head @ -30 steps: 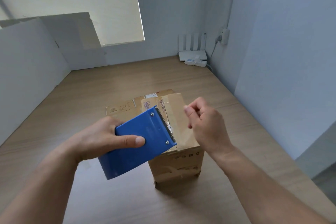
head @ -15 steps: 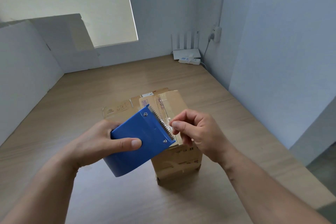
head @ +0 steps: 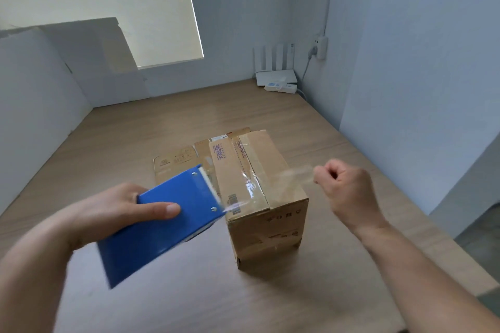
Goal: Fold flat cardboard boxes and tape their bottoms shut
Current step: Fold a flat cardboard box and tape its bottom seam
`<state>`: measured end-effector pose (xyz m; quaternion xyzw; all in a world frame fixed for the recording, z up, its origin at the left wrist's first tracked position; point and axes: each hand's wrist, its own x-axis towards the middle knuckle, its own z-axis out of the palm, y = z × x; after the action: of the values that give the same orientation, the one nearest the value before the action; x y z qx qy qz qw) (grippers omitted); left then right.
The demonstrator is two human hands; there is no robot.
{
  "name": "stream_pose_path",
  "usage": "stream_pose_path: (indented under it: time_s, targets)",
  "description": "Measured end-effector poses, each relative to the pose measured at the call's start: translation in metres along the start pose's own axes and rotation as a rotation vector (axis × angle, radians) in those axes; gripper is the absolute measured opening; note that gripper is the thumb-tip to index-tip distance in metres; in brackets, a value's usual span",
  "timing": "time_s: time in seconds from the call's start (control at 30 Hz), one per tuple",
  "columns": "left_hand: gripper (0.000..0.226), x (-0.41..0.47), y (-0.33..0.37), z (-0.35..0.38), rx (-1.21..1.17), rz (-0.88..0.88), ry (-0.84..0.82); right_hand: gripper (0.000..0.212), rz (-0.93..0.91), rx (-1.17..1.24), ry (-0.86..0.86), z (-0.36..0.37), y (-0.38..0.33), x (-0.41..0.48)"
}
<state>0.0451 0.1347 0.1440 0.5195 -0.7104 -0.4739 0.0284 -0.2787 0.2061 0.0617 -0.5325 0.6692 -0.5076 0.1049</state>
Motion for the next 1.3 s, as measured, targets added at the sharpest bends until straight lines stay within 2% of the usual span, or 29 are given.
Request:
stream_pose_path:
  time_s: [0.13,0.4,0.57,0.73,0.8,0.87,0.9,0.93,1.03,1.07,1.13,1.17,1.23,1.3]
  targets:
    - [0.08,0.002,-0.009,-0.003,0.079,-0.139,-0.083,0.034,0.146,-0.001,-0.079,0.001,0.026,-0.015]
    - [0.077,0.024,-0.007,0.004,0.118,-0.173,-0.068,0.033,0.258,0.062,-0.054,0.007,0.038,-0.014]
    - [0.06,0.034,-0.017,0.003,0.123,-0.215,-0.07,0.038,0.313,0.094,-0.085,0.017,0.047,-0.011]
    - [0.066,0.046,-0.029,0.02,0.072,-0.259,-0.122,0.035,0.522,0.269,-0.31,0.021,0.054,-0.008]
    - [0.077,0.049,-0.034,0.025,0.04,-0.257,-0.121,0.039,0.552,0.172,-0.377,0.023,0.056,-0.006]
    - [0.08,0.051,-0.039,0.028,0.009,-0.241,-0.109,0.045,0.525,-0.21,-0.427,0.022,0.062,-0.008]
    - [0.08,0.053,-0.041,0.03,0.0,-0.229,-0.105,0.044,0.515,-0.385,-0.407,0.021,0.065,-0.011]
    - [0.079,0.054,-0.042,0.031,-0.004,-0.217,-0.104,0.041,0.51,-0.453,-0.325,0.02,0.066,-0.013]
    - [0.078,0.058,-0.043,0.036,-0.009,-0.2,-0.102,0.03,0.371,-0.311,-0.036,0.025,0.043,-0.013]
    - [0.078,0.059,-0.043,0.037,-0.008,-0.192,-0.102,0.035,0.308,-0.314,-0.042,0.031,0.03,-0.01]
    - [0.079,0.061,-0.042,0.038,-0.004,-0.177,-0.097,0.076,0.241,-0.423,-0.224,0.048,0.007,-0.009]
    - [0.08,0.061,-0.042,0.038,0.003,-0.172,-0.094,0.088,0.221,-0.502,-0.306,0.056,-0.002,-0.01]
    - [0.08,0.059,-0.042,0.037,0.017,-0.169,-0.092,0.096,0.194,-0.629,-0.403,0.071,-0.01,-0.014]
    - [0.074,0.059,-0.042,0.037,0.021,-0.17,-0.082,0.104,0.191,-0.705,-0.425,0.079,-0.009,-0.016]
